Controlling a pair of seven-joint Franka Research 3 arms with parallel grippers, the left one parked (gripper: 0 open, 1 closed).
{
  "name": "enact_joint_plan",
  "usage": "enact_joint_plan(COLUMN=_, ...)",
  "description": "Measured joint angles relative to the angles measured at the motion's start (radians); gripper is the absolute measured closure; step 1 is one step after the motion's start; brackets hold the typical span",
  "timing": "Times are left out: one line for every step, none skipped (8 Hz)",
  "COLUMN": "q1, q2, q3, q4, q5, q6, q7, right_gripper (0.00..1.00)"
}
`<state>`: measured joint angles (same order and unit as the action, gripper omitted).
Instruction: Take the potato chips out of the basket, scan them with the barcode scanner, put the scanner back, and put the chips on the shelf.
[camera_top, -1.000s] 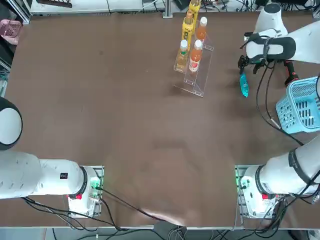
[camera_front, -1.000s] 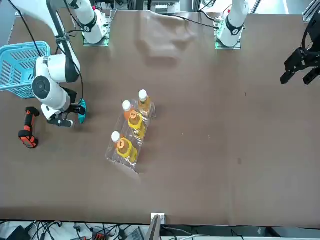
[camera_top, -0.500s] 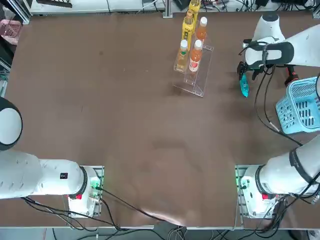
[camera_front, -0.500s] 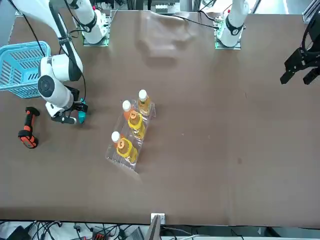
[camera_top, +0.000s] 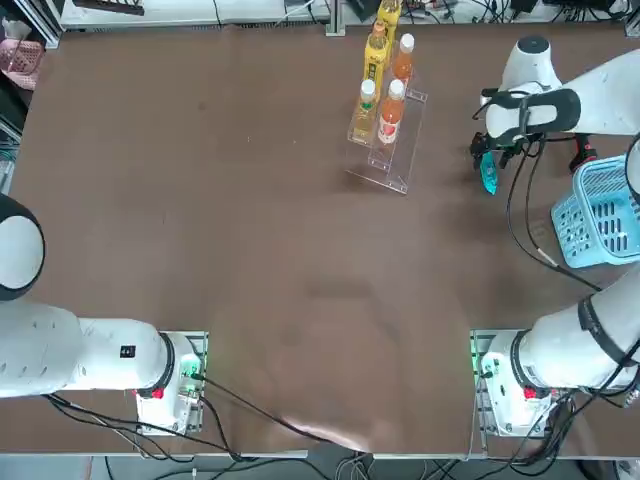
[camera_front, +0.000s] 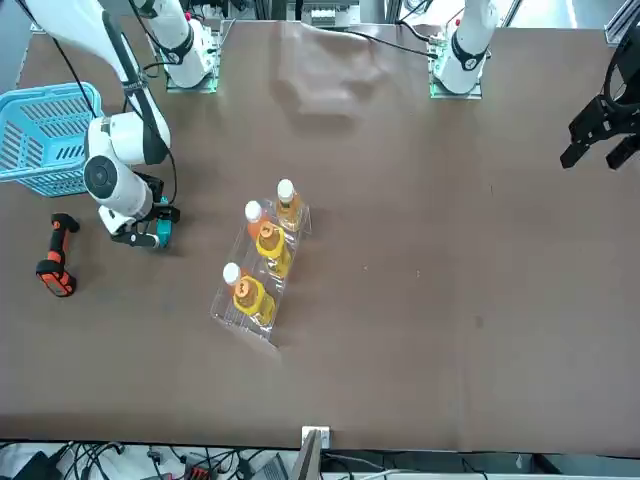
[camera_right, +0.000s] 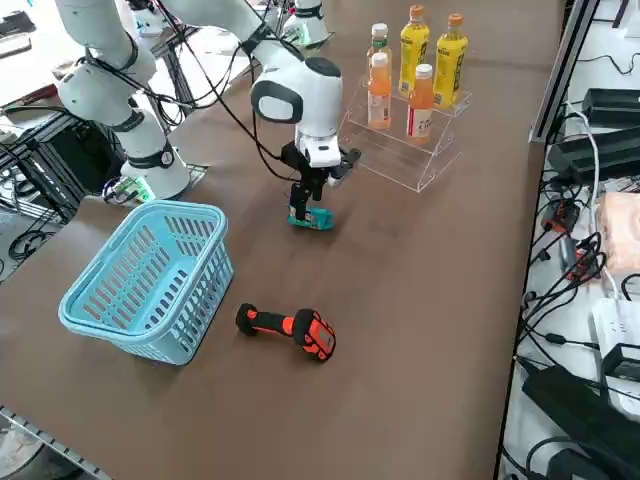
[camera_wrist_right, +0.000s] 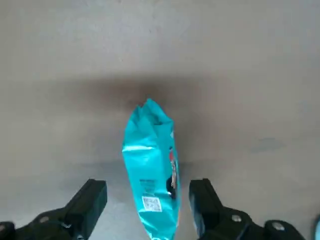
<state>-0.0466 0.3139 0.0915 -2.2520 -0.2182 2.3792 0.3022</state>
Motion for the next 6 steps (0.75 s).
enact_joint_plan(q1=0.000, q2=0.009, q3=0.000, q4=0.000, q5=0.000, q6=0.005, q7=0.000, right_gripper=0.00)
enact_joint_plan(q1=0.000, q2=0.014, q3=0.000, q4=0.000, q5=0.000, q6=0.006, q7=0.000, right_gripper=0.00)
enact_joint_plan(q1=0.000, q2=0.017, q3=0.000, q4=0.000, q5=0.000, q6=0.006, q7=0.000, right_gripper=0.00)
enact_joint_plan(q1=0.000, q2=0.019, q3=-0.001, q4=0.000, q5=0.000, q6=0.006, q7=0.000, right_gripper=0.00)
enact_joint_plan(q1=0.000, q2=0.021, q3=-0.003, q4=0.000, q5=-0.001, q6=0.008, q7=0.001, right_gripper=0.00)
enact_joint_plan(q1=0.000, q2=0.027, q3=-0.006, q4=0.000, q5=-0.002, q6=0.011, q7=0.001, right_gripper=0.03)
